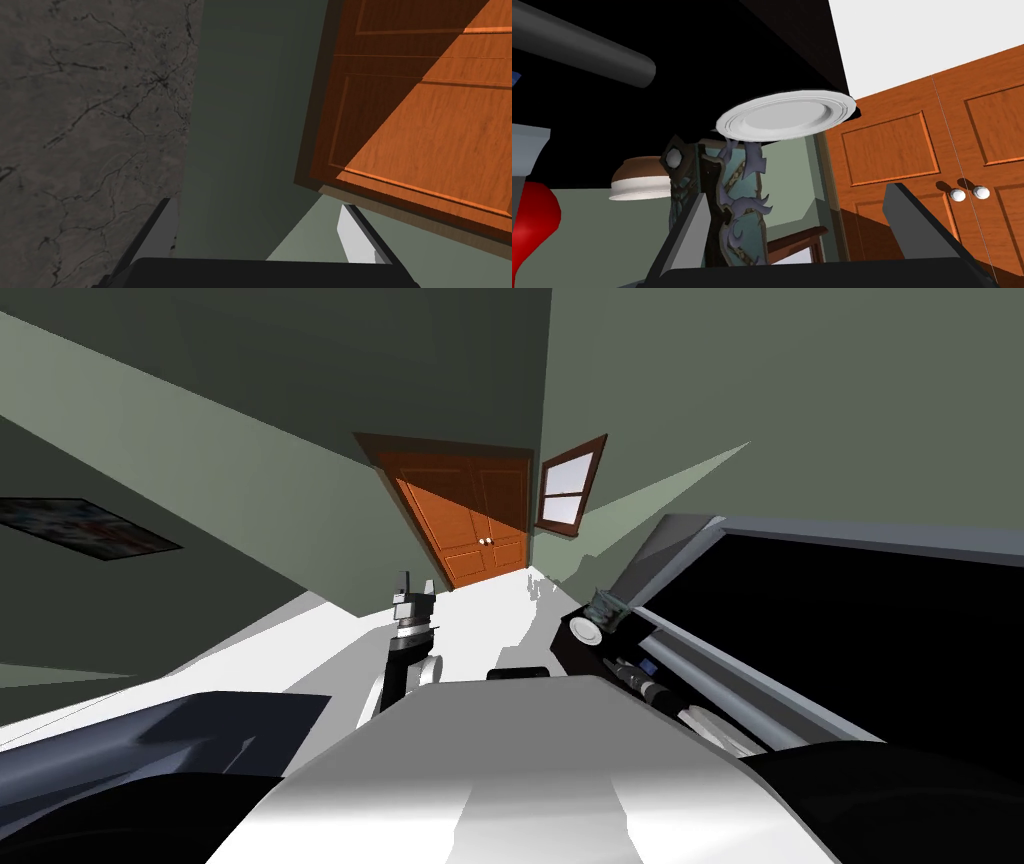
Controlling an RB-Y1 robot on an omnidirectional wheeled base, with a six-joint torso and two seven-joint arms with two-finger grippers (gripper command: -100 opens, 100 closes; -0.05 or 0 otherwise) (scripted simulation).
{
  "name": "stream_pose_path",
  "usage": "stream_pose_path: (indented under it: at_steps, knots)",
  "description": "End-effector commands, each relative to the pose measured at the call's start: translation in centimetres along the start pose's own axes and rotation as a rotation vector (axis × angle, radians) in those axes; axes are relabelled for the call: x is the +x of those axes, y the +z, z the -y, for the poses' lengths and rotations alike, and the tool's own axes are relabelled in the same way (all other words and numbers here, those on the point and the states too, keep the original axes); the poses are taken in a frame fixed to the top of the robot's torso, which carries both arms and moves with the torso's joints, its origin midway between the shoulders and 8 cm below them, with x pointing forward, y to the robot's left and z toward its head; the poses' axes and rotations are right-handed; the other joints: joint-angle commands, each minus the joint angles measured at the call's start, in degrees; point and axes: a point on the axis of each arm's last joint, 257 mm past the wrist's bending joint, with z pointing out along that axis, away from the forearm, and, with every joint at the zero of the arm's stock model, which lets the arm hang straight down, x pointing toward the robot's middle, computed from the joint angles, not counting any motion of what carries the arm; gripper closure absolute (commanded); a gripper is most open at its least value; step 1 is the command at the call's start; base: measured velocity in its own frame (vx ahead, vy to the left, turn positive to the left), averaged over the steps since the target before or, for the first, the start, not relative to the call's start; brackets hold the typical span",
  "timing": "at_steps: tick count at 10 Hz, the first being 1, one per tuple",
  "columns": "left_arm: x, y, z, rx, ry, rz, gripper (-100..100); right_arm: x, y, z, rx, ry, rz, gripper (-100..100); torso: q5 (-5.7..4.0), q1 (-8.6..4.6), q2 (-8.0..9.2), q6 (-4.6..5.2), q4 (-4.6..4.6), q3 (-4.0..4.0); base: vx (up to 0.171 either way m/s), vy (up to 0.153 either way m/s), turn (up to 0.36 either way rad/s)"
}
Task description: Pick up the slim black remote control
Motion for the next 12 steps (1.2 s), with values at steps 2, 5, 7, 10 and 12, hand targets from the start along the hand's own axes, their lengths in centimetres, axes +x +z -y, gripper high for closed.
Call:
stream_pose_path:
  at_steps: [2,5,7,10,12]
  knots:
    - [0.0,0.0,0.0,0.000,0.000,0.000,0,5.6,-2.2,3.4,0.054,-0.071,-0.137,-100,-0.01,-0.03,-0.05,-0.03,0.00,-0.02,0.129,-0.041,0.206]
    - [0.0,0.0,0.0,0.000,0.000,0.000,0,10.9,-4.8,5.8,0.090,-0.123,-0.265,-100,-0.02,-0.11,-0.10,-0.03,-0.02,-0.05,0.111,-0.056,0.177]
    - [0.0,0.0,0.0,0.000,0.000,0.000,0,13.7,-6.5,6.9,0.106,-0.143,-0.333,-100,-0.06,-0.35,-0.25,-0.02,-0.05,-0.14,0.133,-0.106,0.157]
    - [0.0,0.0,0.0,0.000,0.000,0.000,0,20.7,-11.2,8.4,0.115,-0.193,-0.504,-100,-0.04,-0.21,-0.03,-0.02,0.00,-0.02,0.093,-0.095,0.178]
    - [0.0,0.0,0.0,0.000,0.000,0.000,0,24.8,-14.3,8.5,0.106,-0.214,-0.606,-100,-0.09,-0.44,-0.08,0.00,-0.02,-0.05,0.071,-0.157,0.182]
